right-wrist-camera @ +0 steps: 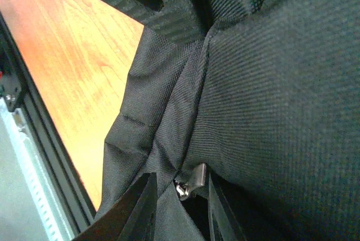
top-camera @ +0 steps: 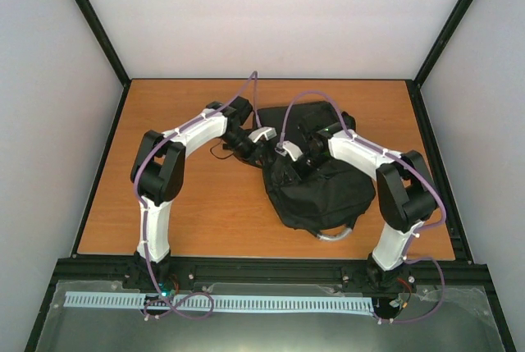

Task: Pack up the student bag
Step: Zip the student bag at the center of the board.

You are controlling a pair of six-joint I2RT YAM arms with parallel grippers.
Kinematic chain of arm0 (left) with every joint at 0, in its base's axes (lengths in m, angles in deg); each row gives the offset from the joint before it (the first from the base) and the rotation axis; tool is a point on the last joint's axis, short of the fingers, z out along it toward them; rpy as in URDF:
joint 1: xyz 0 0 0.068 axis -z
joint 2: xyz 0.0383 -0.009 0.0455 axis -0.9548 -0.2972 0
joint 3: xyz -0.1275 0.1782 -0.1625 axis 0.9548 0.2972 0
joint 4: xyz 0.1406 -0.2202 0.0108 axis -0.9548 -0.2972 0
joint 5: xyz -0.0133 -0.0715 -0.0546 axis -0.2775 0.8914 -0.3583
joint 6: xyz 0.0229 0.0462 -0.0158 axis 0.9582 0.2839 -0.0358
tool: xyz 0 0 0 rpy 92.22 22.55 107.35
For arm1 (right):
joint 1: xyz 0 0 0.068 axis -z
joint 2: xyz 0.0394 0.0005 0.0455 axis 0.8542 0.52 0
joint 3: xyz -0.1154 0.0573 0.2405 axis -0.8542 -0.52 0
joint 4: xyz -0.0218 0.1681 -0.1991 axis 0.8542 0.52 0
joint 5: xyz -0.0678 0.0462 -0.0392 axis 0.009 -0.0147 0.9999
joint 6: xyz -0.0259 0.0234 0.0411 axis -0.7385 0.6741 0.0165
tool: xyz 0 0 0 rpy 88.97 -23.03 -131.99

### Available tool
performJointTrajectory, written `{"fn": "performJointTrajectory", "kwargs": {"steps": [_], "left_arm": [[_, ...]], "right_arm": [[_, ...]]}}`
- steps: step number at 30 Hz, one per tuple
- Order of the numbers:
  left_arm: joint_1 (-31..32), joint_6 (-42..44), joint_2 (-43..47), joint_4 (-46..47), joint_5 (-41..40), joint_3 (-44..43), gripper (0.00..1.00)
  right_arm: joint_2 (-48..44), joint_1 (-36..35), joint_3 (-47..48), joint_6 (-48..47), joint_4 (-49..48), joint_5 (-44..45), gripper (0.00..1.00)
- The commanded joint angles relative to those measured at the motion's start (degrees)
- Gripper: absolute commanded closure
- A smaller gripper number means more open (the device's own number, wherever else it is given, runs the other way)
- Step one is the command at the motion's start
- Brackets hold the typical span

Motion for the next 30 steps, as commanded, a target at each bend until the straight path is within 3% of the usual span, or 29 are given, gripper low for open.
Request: {"fn": "performJointTrajectory", "kwargs": {"steps": [1,5,8,9,21,30], "left_arm": [[-0.21,0.87,1.95,2.47,1.8,-1.17,0.99],[-0.21,0.95,2.1,2.47,2.37,-0.9,0.99],[-0.17,1.0,2.11,2.51,2.42,-0.79,0.99],[-0.21,1.07,2.05,2.4,2.49,-0.79,0.99],[-0.54,0.64,1.31,2.59,-0.03,-0.03,0.99],[-2.38,1.19,0.15,2.78,-2.4,1.66,0.99]], "right_arm": [[2.47,-2.26,2.73,2.21,-3.91,6.78,0.72],[3.21,-3.16,3.85,3.65,-4.11,10.35,0.79],[3.64,-3.69,4.76,4.09,-4.35,10.98,0.95],[3.68,-3.9,5.06,4.19,-4.37,11.2,0.97],[-5.4,-3.12,-0.02,4.7,-2.44,15.62,0.97],[-10.58,4.23,-4.54,4.24,-1.74,12.3,0.97]]}}
